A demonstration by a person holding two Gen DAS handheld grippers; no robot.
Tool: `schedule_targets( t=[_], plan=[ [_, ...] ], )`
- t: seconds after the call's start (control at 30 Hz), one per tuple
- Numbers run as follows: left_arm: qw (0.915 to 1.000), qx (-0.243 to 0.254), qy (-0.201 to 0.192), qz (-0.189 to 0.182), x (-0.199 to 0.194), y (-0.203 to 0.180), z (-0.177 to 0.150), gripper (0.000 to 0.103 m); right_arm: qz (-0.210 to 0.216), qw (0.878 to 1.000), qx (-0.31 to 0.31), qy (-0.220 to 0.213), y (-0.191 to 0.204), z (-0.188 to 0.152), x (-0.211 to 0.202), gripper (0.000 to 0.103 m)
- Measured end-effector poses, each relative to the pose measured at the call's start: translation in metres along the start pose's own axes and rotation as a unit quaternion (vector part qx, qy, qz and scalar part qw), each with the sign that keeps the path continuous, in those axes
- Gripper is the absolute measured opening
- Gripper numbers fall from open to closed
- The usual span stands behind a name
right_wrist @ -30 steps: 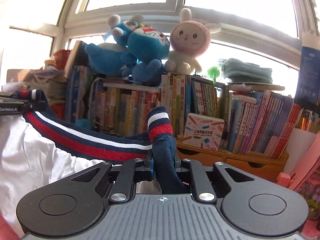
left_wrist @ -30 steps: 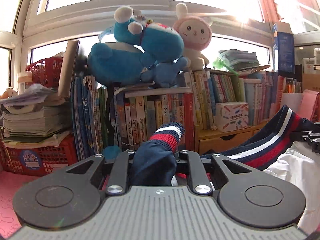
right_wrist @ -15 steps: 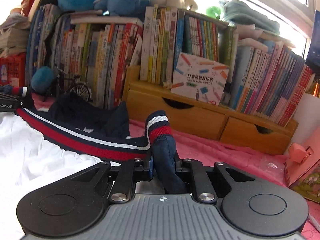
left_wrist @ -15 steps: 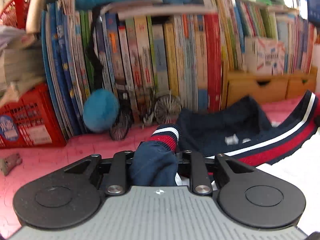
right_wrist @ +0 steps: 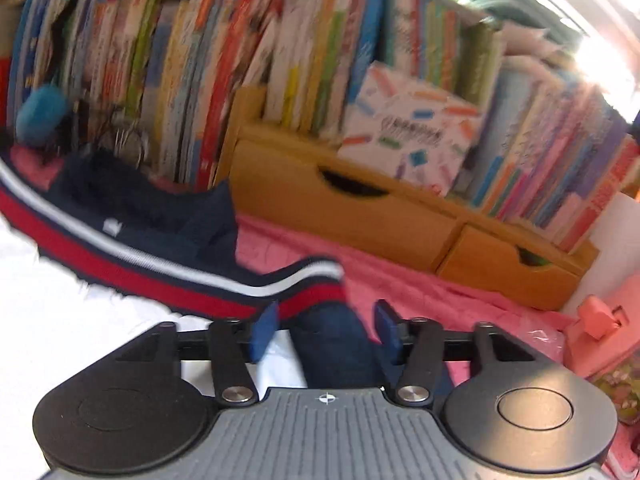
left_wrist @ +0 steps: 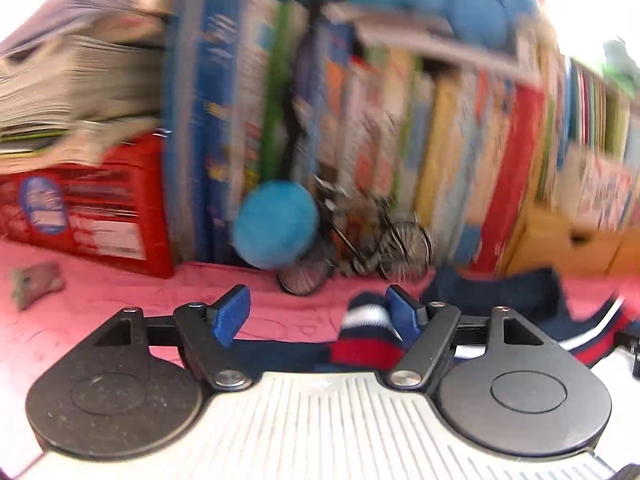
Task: Fold clothes
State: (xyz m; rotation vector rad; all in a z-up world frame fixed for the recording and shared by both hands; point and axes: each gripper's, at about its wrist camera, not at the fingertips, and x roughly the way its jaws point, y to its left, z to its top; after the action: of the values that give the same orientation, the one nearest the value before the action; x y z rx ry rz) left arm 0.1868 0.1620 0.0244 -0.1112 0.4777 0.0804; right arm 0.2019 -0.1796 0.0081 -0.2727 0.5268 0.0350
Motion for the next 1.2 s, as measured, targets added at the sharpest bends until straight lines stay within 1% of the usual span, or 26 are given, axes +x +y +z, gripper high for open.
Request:
schedule_targets(
  t=[0.1,0.17,0.23,0.27,0.3,0.33,0.37,0.4,0.43,0.47,0.53,0.6,0.63,0.7,0.77,0.8,0.83,0.87,0.9,0.93,1.0,1.07,1.13,1.2],
  plan=[
    [0.9978,0.059,-0.031,-0.004,-0.047,-0.002,-0.010,0.074,0.030,0.998,0.056,-0.018,-0.021,0.001,-0.035,0.067],
    [0.9941,0.097,-0.047,-0.011,-0.079,-0.006,-0.020,0.074,0.058,0.995,0.077,-0.026,-0.030,-0.004,-0.061,0.068],
    [0.9892,0.132,-0.058,-0.025,-0.110,-0.012,-0.035,0.075,0.095,0.993,0.060,-0.036,-0.028,-0.018,-0.090,0.068],
    [0.9861,0.151,-0.057,-0.039,-0.125,-0.018,-0.046,0.075,0.109,0.993,0.023,-0.043,-0.019,-0.027,-0.104,0.067],
    [0.9823,0.170,-0.055,-0.054,-0.140,-0.024,-0.056,0.075,0.123,0.991,-0.019,-0.049,-0.007,-0.037,-0.118,0.064],
    [0.9776,0.194,-0.049,-0.066,-0.151,-0.032,-0.066,0.075,0.131,0.987,-0.072,-0.055,0.010,-0.049,-0.130,0.062],
    [0.9723,0.217,-0.040,-0.077,-0.159,-0.042,-0.080,0.075,0.138,0.980,-0.127,-0.061,0.029,-0.061,-0.142,0.055],
    [0.9684,0.233,-0.033,-0.083,-0.162,-0.053,-0.090,0.075,0.140,0.977,-0.147,-0.064,0.041,-0.065,-0.146,0.049],
    [0.9670,0.239,-0.026,-0.085,-0.163,-0.061,-0.099,0.075,0.141,0.975,-0.161,-0.066,0.053,-0.068,-0.149,0.049],
    [0.9677,0.238,-0.019,-0.080,-0.163,-0.069,-0.106,0.076,0.141,0.972,-0.175,-0.069,0.064,-0.070,-0.153,0.049],
    [0.9731,0.226,-0.006,-0.045,-0.145,-0.082,-0.113,0.076,0.143,0.966,-0.202,-0.074,0.087,-0.076,-0.159,0.047],
    [0.9716,0.236,0.013,0.003,-0.129,-0.085,-0.120,0.075,0.144,0.959,-0.230,-0.079,0.110,-0.081,-0.166,0.045],
    [0.9697,0.242,0.023,0.027,-0.121,-0.087,-0.124,0.075,0.129,0.955,-0.253,-0.081,0.118,-0.084,-0.165,0.045],
    [0.9662,0.250,0.033,0.053,-0.115,-0.077,-0.127,0.076,0.090,0.942,-0.314,-0.077,0.125,-0.095,-0.160,0.045],
    [0.9633,0.254,0.043,0.077,-0.111,-0.066,-0.128,0.076,0.052,0.926,-0.370,-0.058,0.118,-0.115,-0.150,0.044],
    [0.9620,0.255,0.041,0.088,-0.111,-0.059,-0.128,0.076,0.032,0.920,-0.388,-0.050,0.108,-0.127,-0.145,0.043],
    [0.9618,0.254,0.039,0.095,-0.110,-0.053,-0.128,0.077,0.012,0.913,-0.405,-0.043,0.097,-0.138,-0.139,0.038],
    [0.9617,0.252,0.037,0.101,-0.110,-0.046,-0.128,0.078,-0.004,0.910,-0.412,-0.032,0.084,-0.147,-0.137,0.025],
    [0.9645,0.240,0.042,0.103,-0.110,-0.039,-0.125,0.078,-0.018,0.914,-0.405,-0.018,0.068,-0.151,-0.134,0.019],
    [0.9675,0.226,0.047,0.103,-0.109,-0.033,-0.122,0.079,-0.033,0.918,-0.396,-0.004,0.053,-0.154,-0.132,0.019],
    [0.9742,0.197,0.056,0.096,-0.109,-0.024,-0.118,0.084,-0.071,0.913,-0.401,0.010,0.028,-0.163,-0.127,0.019],
    [0.9777,0.180,0.061,0.090,-0.109,-0.018,-0.115,0.086,-0.109,0.905,-0.412,0.021,0.005,-0.172,-0.124,0.019],
    [0.9774,0.181,0.060,0.091,-0.109,-0.019,-0.115,0.086,-0.122,0.912,-0.388,0.054,-0.015,-0.173,-0.119,0.016],
    [0.9770,0.183,0.060,0.093,-0.109,-0.020,-0.115,0.087,-0.119,0.931,-0.334,0.093,-0.033,-0.167,-0.113,0.017]
  ],
)
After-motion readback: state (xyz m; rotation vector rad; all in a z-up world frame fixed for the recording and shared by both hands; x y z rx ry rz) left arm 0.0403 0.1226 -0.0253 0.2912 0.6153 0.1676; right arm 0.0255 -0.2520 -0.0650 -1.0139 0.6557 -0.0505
